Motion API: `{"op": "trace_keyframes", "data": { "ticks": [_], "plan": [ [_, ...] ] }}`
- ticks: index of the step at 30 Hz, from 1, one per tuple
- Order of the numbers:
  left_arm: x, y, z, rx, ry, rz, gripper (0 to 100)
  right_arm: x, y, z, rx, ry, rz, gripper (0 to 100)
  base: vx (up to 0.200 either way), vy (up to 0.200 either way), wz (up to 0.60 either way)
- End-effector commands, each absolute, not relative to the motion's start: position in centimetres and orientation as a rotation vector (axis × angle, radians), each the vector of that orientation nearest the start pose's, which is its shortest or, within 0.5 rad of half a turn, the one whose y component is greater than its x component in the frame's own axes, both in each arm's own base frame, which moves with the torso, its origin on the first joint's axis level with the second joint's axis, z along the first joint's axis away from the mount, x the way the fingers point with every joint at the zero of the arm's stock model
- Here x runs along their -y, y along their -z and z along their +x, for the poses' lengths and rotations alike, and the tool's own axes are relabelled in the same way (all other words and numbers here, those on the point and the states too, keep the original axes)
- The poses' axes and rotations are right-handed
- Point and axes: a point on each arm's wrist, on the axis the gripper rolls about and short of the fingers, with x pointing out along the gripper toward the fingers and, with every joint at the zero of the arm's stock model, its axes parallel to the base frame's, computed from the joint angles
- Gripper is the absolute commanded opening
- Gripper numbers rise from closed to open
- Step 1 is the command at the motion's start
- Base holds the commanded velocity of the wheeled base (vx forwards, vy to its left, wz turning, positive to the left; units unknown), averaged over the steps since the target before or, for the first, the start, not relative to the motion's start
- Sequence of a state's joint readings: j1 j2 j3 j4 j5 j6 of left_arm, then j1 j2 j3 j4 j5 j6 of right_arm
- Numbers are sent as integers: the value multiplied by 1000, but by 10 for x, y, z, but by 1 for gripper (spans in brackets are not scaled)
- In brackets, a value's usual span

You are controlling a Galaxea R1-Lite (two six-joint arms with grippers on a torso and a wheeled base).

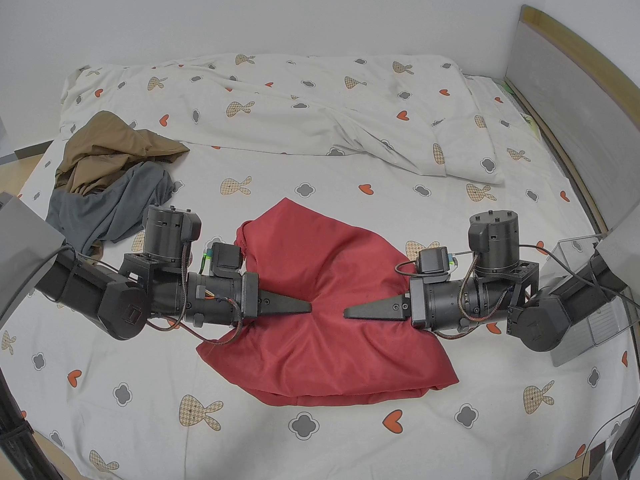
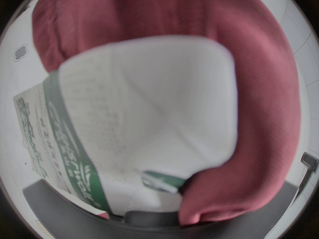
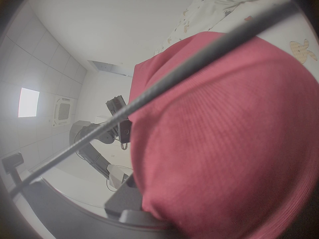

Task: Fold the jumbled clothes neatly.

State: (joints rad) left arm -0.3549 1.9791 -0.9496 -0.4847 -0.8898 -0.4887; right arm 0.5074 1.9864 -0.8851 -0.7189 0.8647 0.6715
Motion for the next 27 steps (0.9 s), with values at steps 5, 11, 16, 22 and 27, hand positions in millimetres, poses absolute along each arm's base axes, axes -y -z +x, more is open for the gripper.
{"op": "trace_keyframes", "data": {
  "ticks": [5, 11, 16, 22, 27],
  "plan": [
    [143, -117, 324, -850, 1067, -562, 0, -187, -122, 301, -846, -1169, 637, 0, 0, -200, 0],
    [146, -118, 321, -857, 1079, -557, 0, -184, -129, 295, -839, -1144, 638, 0, 0, -200, 0],
    [151, -117, 317, -887, 1084, -557, 0, -183, -131, 294, -856, -1084, 639, 0, 0, -200, 0],
    [154, -119, 314, -894, 1092, -552, 0, -180, -141, 288, -834, -1093, 637, 0, 0, -167, 0],
    [154, -120, 314, -891, 1093, -552, 0, -179, -143, 287, -830, -1095, 636, 0, 0, 0, 0]
  ]
}}
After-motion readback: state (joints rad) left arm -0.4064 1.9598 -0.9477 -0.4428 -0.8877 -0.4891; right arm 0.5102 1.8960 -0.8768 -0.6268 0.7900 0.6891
